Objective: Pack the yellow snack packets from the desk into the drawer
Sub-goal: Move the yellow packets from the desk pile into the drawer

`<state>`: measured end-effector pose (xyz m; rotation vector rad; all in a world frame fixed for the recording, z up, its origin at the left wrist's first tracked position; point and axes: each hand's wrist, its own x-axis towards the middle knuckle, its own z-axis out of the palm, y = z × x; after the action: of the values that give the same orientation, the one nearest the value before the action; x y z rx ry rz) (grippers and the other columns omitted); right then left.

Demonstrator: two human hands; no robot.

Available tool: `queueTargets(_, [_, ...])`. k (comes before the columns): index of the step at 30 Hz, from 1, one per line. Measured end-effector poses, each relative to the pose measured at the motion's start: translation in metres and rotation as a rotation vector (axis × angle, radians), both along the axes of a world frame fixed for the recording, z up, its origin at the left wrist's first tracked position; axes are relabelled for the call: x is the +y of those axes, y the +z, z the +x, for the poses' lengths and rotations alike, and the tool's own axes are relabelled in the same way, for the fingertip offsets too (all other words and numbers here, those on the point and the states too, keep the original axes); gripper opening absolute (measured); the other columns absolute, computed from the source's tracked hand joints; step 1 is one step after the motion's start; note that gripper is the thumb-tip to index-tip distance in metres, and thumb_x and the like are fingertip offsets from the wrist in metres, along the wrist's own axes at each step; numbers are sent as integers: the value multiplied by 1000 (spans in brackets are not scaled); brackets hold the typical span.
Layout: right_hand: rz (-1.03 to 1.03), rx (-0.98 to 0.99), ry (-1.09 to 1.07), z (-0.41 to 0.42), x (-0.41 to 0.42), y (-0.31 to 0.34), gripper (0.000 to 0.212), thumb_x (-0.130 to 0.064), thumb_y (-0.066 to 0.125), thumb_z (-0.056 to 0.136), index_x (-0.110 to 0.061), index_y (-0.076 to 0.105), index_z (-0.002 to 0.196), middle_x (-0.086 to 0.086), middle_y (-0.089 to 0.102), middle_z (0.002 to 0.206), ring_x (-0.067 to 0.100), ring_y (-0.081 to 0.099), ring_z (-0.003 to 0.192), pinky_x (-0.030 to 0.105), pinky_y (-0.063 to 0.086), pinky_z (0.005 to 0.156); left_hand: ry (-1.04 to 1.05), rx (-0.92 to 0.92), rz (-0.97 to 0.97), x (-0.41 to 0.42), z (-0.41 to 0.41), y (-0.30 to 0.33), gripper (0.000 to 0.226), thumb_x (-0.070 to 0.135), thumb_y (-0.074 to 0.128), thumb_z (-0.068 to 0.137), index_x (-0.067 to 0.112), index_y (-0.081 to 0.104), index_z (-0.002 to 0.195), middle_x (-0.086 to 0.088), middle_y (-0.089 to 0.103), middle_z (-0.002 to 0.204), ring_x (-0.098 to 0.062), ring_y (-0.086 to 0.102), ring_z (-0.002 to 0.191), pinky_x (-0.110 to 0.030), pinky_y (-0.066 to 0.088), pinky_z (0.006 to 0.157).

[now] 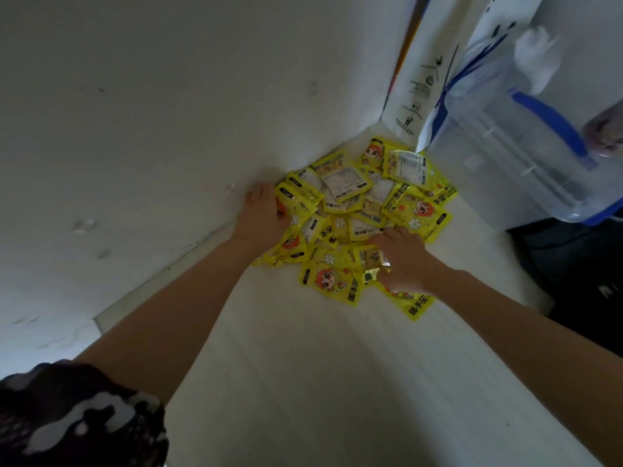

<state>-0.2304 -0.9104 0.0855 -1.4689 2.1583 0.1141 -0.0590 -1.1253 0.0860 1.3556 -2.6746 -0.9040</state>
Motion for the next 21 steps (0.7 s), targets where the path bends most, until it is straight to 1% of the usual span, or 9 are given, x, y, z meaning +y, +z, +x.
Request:
queueTargets(1, [-24, 29, 25, 1, 2, -2, 58, -29, 60, 77, -18, 43, 131, 5, 44, 119, 27, 37, 117, 42, 32, 97, 15, 10, -3, 1, -1, -2, 34, 19, 59, 88, -3, 48, 112, -22, 50, 115, -37, 44, 110, -47, 41, 92])
queueTargets(3, [-89, 69, 46, 2, 8, -7, 54, -27, 62, 74, -15, 50, 125, 7, 47, 114, 29, 41, 112, 41, 36, 93, 50, 51, 35, 2, -3, -5, 35, 24, 62, 84, 2, 50, 108, -18, 57, 107, -36, 52, 103, -48, 48, 87])
queueTargets(6, [-158, 98, 93, 6, 17, -16, 46, -29, 64, 69, -13, 57, 112, 8, 52, 106, 31, 48, 100, 43, 44, 85, 83, 23, 60, 4, -5, -8, 37, 28, 66, 80, 5, 50, 105, -17, 59, 102, -34, 56, 94, -42, 50, 79])
queueTargets(10, [-165, 88, 136, 11, 27, -16, 41, -32, 62, 69, -12, 58, 103, 9, 52, 105, 30, 48, 93, 42, 47, 78, 47, 34, -17, 15, -7, -5, 22, 23, 64, 81, 9, 49, 88, -16, 57, 91, -34, 55, 90, -42, 49, 73])
queueTargets(12, [-158, 104, 166, 12, 31, -13, 43, -33, 67, 66, -12, 58, 102, 11, 53, 109, 31, 50, 94, 42, 49, 77, -16, 29, -72, 22, -4, -4, 17, 19, 62, 83, 7, 51, 86, -14, 55, 91, -31, 50, 92, -39, 41, 77])
queueTargets(14, [-139, 126, 189, 12, 32, -9, 52, -36, 75, 60, -14, 58, 105, 12, 56, 118, 35, 54, 100, 43, 52, 76, -102, 36, -116, 27, 1, -7, 19, 17, 64, 82, 4, 53, 89, -15, 53, 95, -33, 48, 96, -38, 36, 82])
queueTargets(16, [-120, 157, 215, 12, 29, -7, 59, -37, 81, 54, -18, 61, 106, 10, 58, 123, 37, 57, 107, 46, 51, 79, -150, 36, -131, 30, 5, -9, 24, 17, 68, 79, 2, 54, 92, -17, 52, 101, -36, 47, 98, -41, 38, 83])
queueTargets(18, [-87, 200, 242, 13, 25, -6, 60, -39, 83, 51, -21, 62, 105, 4, 60, 121, 34, 57, 110, 46, 49, 83, -161, 51, -120, 30, 8, -10, 26, 16, 70, 76, 3, 55, 93, -15, 50, 103, -35, 48, 95, -43, 43, 82])
queueTargets(21, [-37, 203, 230, 13, 19, -6, 64, -41, 83, 52, -22, 59, 109, 4, 58, 119, 33, 53, 114, 49, 45, 88, -164, 81, -96, 33, 8, -5, 23, 14, 70, 78, 4, 56, 94, -11, 47, 107, -26, 50, 88, -36, 45, 75])
